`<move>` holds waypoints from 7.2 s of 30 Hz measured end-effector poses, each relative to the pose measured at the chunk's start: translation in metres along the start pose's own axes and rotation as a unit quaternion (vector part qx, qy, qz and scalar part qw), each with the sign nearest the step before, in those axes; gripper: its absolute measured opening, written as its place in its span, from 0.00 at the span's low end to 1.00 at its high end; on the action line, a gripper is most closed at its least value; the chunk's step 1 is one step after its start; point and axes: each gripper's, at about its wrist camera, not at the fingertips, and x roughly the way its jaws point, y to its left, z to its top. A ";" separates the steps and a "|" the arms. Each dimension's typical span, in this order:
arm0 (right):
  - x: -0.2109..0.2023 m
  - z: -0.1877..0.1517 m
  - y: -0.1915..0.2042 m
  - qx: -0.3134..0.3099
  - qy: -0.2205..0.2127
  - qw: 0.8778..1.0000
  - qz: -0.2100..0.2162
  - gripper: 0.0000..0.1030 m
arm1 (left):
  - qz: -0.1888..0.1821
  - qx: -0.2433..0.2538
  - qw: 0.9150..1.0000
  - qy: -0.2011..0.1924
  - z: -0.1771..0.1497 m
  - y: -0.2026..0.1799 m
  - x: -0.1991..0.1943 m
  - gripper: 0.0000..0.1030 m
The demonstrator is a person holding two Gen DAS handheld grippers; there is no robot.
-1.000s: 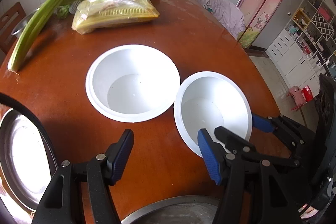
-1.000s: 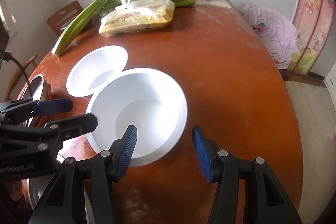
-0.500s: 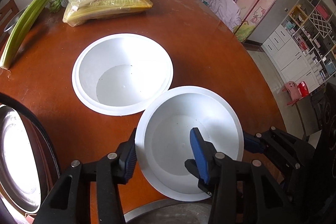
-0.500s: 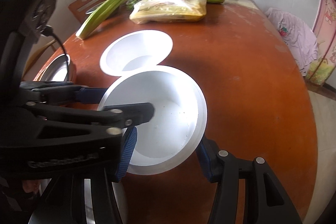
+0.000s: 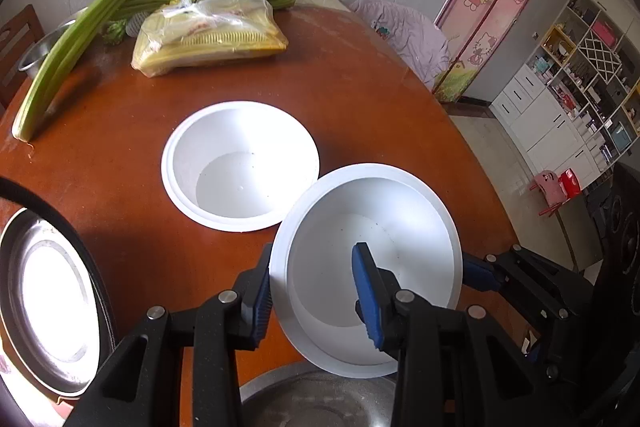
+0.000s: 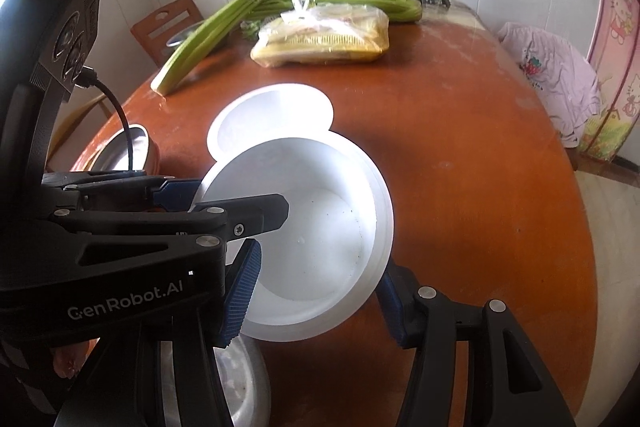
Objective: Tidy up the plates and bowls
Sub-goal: 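Lift the noodle bowl with the left tool and carry it over the steel bowl, then lower the noodle bowl into the steel bowl with the left tool, then open the left tool to release the white bowl and withdraw, then move the left tool to the white red-printed noodle bowl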
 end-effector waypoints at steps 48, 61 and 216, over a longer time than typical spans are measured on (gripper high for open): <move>-0.076 -0.063 0.095 -0.049 -0.031 0.998 -0.009 0.56 | 0.016 0.017 0.999 -0.037 -0.094 0.009 -0.091 0.37; -0.060 -0.075 0.092 -0.039 -0.003 0.999 -0.006 0.56 | 0.020 0.024 0.999 -0.007 -0.106 0.009 -0.073 0.37; 0.079 0.067 0.010 0.000 0.046 0.999 -0.003 0.56 | 0.023 -0.050 0.997 0.058 0.051 0.086 0.050 0.56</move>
